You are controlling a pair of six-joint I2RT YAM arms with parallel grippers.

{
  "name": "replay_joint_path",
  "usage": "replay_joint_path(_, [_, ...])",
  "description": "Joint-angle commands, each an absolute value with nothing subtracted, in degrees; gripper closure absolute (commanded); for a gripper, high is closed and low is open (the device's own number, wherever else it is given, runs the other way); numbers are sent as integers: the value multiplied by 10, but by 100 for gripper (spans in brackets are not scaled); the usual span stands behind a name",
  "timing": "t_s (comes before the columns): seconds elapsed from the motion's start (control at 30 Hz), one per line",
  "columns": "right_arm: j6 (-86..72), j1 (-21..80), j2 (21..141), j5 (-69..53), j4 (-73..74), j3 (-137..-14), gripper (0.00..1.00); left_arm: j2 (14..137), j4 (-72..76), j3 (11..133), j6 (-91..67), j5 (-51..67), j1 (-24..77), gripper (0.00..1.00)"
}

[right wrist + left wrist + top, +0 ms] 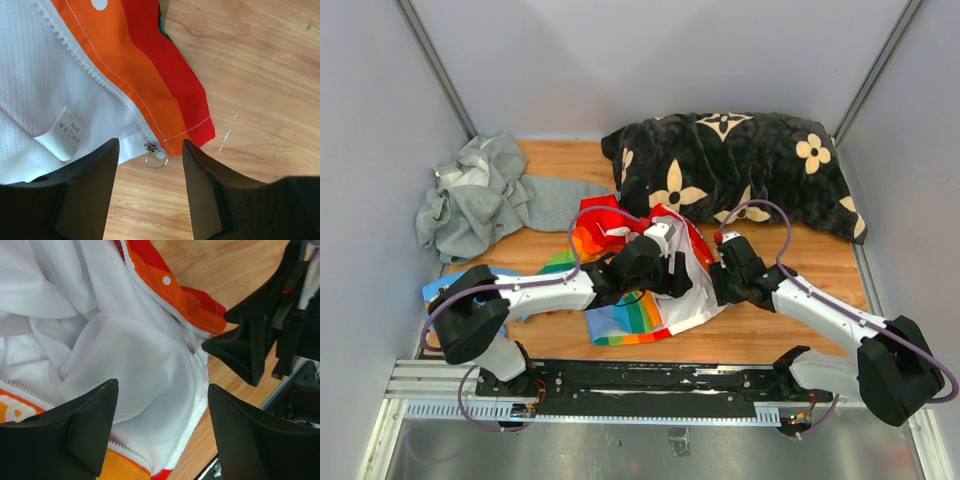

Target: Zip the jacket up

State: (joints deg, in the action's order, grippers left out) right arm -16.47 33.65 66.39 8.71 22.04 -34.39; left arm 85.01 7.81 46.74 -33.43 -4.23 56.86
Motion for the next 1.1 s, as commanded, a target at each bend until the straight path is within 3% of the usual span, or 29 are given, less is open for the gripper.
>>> replay_joint_path(0.0, [-183, 324, 680, 63, 193, -333, 45, 923, 106, 502, -325, -41, 574, 26])
replay_joint_path(0.43, [-185, 324, 724, 62, 172, -325, 50, 1025, 27, 518, -305, -146, 560, 38])
replay_joint_path(0.9, [-187, 323, 728, 74, 176, -328, 54, 987, -44, 483, -268, -208, 544, 39])
replay_joint_path(1.07, [-187, 323, 738, 71, 175, -332, 62, 966, -31, 460, -265, -193, 544, 38])
